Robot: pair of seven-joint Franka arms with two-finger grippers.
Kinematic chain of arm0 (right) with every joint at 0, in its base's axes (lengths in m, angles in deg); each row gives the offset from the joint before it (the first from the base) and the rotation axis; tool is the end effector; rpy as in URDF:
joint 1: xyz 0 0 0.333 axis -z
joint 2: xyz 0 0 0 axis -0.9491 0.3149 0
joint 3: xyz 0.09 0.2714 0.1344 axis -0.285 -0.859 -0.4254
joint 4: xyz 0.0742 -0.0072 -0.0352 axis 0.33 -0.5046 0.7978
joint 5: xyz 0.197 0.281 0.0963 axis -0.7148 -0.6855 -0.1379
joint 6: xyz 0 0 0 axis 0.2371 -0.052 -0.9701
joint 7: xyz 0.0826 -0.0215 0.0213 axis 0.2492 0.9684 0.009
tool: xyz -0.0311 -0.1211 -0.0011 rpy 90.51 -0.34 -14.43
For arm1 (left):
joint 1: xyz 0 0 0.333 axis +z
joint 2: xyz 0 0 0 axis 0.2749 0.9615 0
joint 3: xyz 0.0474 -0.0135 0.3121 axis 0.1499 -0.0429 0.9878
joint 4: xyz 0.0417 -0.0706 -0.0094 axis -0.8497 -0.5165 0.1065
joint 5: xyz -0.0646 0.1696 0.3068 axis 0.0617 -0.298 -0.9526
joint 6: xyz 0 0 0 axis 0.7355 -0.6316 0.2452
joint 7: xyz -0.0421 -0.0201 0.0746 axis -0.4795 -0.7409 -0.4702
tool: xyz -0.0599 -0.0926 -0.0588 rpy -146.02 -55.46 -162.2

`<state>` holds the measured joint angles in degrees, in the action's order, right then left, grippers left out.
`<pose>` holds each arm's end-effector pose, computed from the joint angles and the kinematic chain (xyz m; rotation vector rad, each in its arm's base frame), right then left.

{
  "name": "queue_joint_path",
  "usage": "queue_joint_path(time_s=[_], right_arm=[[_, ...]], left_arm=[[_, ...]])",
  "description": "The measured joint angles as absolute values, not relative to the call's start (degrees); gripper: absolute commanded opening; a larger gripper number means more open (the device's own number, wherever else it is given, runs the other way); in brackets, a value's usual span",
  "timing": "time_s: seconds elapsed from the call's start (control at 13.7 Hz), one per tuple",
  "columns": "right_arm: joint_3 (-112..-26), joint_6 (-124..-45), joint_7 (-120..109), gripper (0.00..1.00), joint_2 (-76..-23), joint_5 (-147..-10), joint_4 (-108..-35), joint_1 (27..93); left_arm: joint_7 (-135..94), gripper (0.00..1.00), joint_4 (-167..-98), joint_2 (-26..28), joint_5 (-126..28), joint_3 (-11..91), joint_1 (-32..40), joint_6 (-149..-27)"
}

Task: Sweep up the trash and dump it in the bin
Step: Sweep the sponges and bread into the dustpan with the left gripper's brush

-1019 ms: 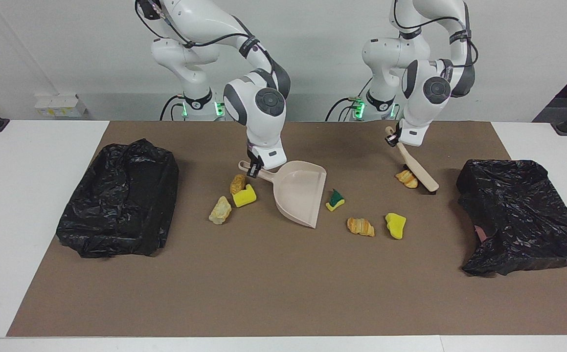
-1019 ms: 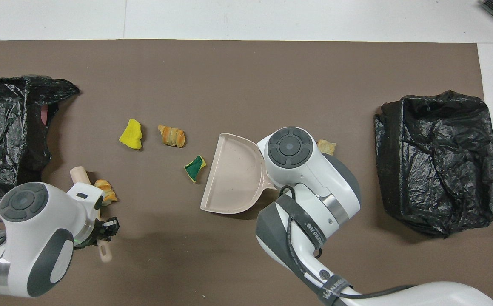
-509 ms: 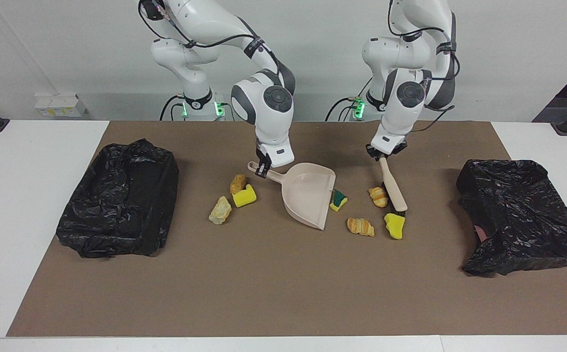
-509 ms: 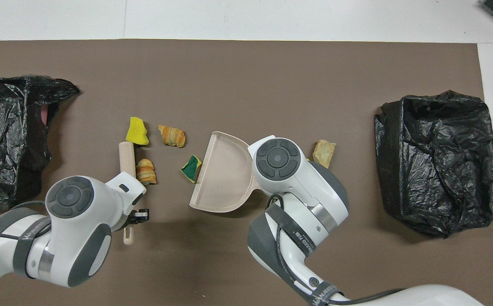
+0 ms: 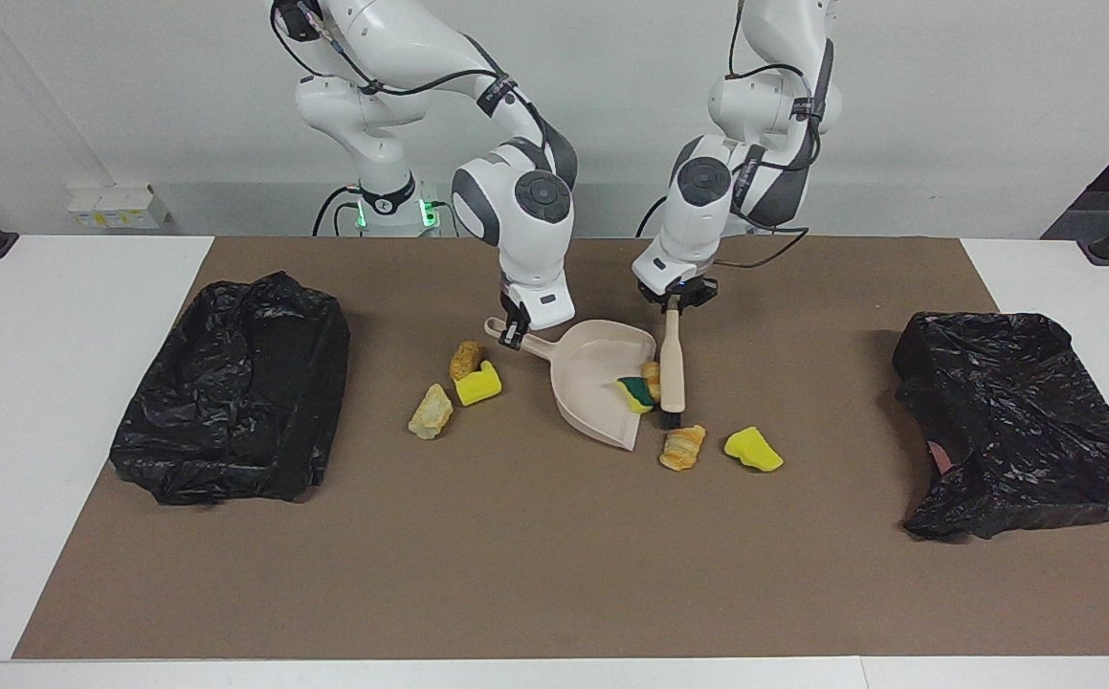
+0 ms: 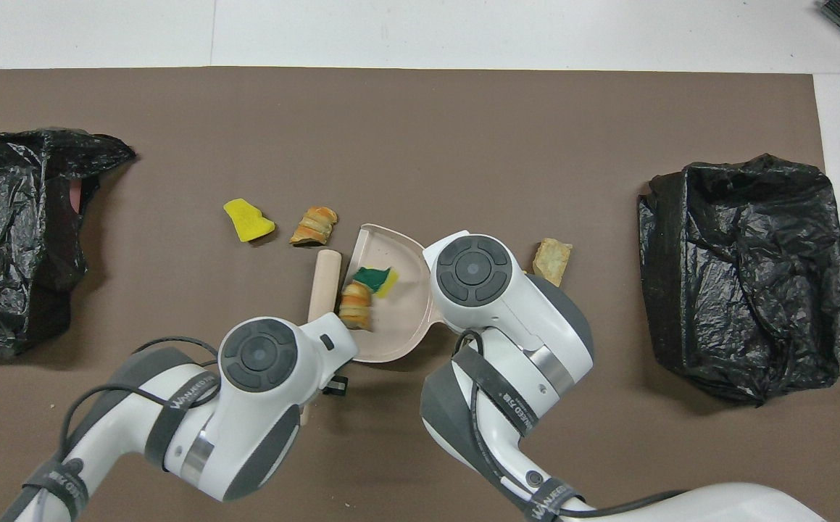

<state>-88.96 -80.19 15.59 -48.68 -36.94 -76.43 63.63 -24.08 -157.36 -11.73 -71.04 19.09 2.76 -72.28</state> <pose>0.4753 0.2998 0.3623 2.5347 1.7502 -0.2509 0.3564 -0.2746 0.3465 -3.0497 0.4292 0.2318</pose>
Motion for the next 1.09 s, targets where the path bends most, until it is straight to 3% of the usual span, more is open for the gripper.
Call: queue_joint_path(time_s=[0.36, 0.73, 1.09], right_arm=[[-88.96, -80.19, 15.58, 0.00, -48.64, -36.94, -76.43, 63.63], [-88.99, -80.19, 14.68, 0.00, -48.62, -36.94, -76.43, 63.64], [-89.05, -80.19, 13.43, 0.00, -48.61, -36.94, -76.43, 63.63]], left_arm=[[-19.06, 0.00, -146.42, -11.57, -67.67, 16.57, 2.81, -58.43], [-7.10, 0.00, -141.96, -8.91, -67.93, 30.39, 3.66, -55.61], [6.38, 0.00, -134.41, -1.35, -75.43, 41.56, 4.70, -57.63]])
